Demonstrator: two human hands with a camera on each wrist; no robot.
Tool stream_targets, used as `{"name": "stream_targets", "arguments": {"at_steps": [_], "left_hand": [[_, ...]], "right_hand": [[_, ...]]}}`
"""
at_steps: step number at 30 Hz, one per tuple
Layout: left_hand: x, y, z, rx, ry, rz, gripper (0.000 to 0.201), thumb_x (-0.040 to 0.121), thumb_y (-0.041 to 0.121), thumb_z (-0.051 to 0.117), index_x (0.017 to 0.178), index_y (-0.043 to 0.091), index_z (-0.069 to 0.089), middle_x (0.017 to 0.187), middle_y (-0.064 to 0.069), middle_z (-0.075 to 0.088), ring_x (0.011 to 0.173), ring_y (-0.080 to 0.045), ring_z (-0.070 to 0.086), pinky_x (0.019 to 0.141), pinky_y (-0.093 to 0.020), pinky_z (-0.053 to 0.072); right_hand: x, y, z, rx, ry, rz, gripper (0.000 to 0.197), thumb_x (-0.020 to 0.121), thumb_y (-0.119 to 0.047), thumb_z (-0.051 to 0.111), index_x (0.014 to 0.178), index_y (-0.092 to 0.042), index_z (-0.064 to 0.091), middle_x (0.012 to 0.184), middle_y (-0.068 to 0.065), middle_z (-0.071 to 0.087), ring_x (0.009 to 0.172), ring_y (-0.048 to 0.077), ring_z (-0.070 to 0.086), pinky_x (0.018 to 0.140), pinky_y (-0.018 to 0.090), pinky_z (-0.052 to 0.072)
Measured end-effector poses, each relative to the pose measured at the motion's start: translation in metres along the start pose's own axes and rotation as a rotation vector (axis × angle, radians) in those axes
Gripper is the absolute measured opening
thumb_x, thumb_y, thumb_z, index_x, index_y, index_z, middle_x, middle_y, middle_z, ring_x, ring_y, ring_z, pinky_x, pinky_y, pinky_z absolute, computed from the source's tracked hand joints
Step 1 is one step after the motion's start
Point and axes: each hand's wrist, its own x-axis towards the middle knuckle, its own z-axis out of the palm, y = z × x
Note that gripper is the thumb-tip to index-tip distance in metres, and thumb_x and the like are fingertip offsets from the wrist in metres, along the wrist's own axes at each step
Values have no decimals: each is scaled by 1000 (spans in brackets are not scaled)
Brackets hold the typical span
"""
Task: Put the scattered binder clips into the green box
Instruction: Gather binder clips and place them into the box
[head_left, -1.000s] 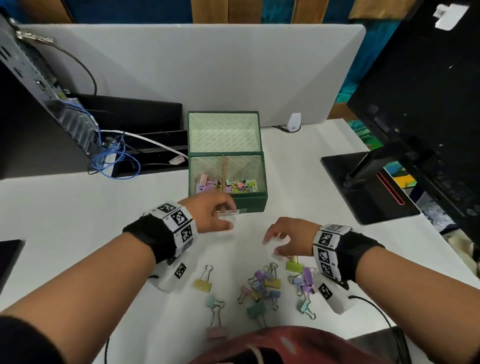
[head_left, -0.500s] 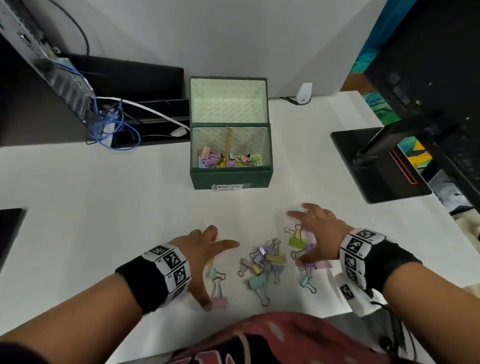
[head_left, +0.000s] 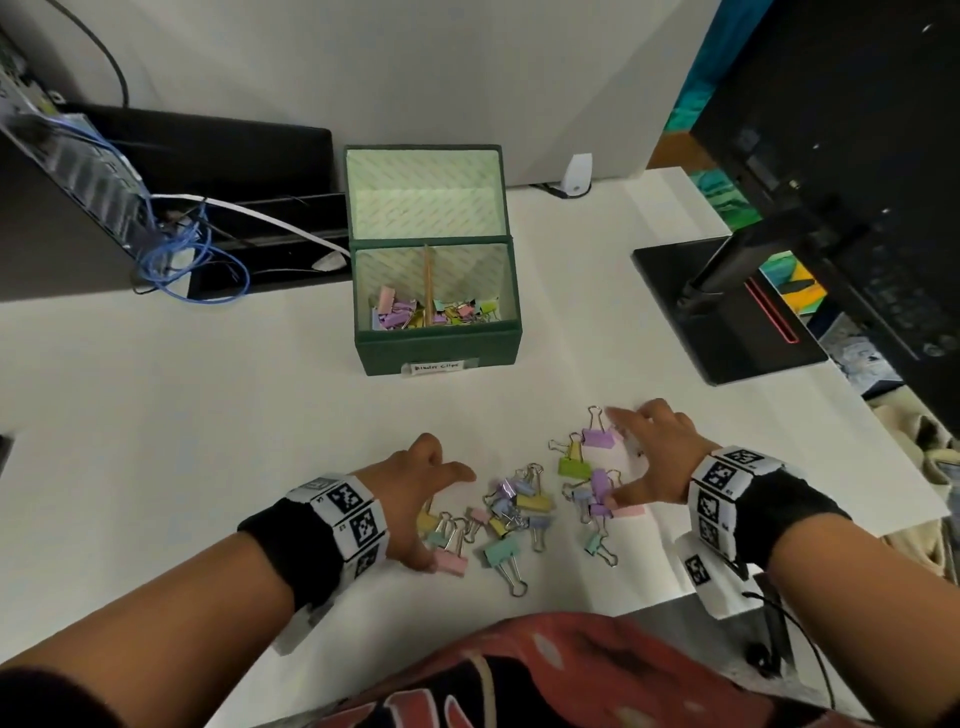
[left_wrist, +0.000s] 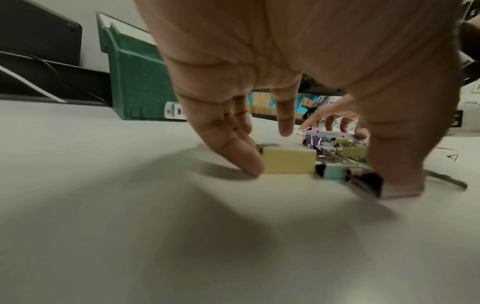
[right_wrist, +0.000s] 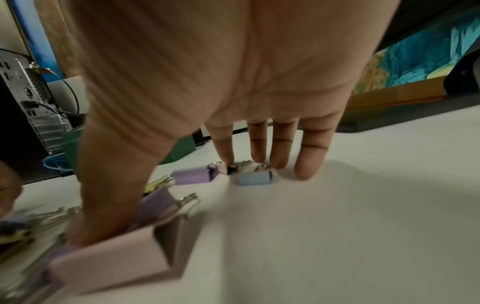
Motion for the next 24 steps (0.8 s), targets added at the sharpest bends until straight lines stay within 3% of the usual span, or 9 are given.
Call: {"name": "stream_targets", "arguments": {"at_steps": [6,13,18,24], "left_hand": [[17,5,-5,-27,89,34,77,70,41,74,136,32,36,126,-2,31,112,-20,47,99,-36,45],[29,10,-16,15,223,42,63,74,51,66,131,38,41,124,2,38,115,-18,40,94,-35,44],[46,26,-20,51,218,74,53,79,43,63,126,25,47,119,-4,47,111,-24,44,90,-34,42],[58,28,-20,-7,256,-24,51,74,38,69,116,16,48,113,-7,48,103,-26,50,84,-34,45]], "right_hand": [[7,-26,11,69,56,-89,99,66,-49,77,146,-24,24,140,9,31,129,28,37,108,35,35],[8,-43,1,44,150,-252,73,76,-44,69,140,-32,35,138,3,37,127,23,38,105,34,35],[9,-63,-1,16,53,-431,46,82,-27,66,127,-28,55,127,3,47,117,20,47,101,31,40],[15,-76,0,-65,51,-420,41,86,-29,61,126,-22,52,123,6,48,110,25,53,90,32,43]]}}
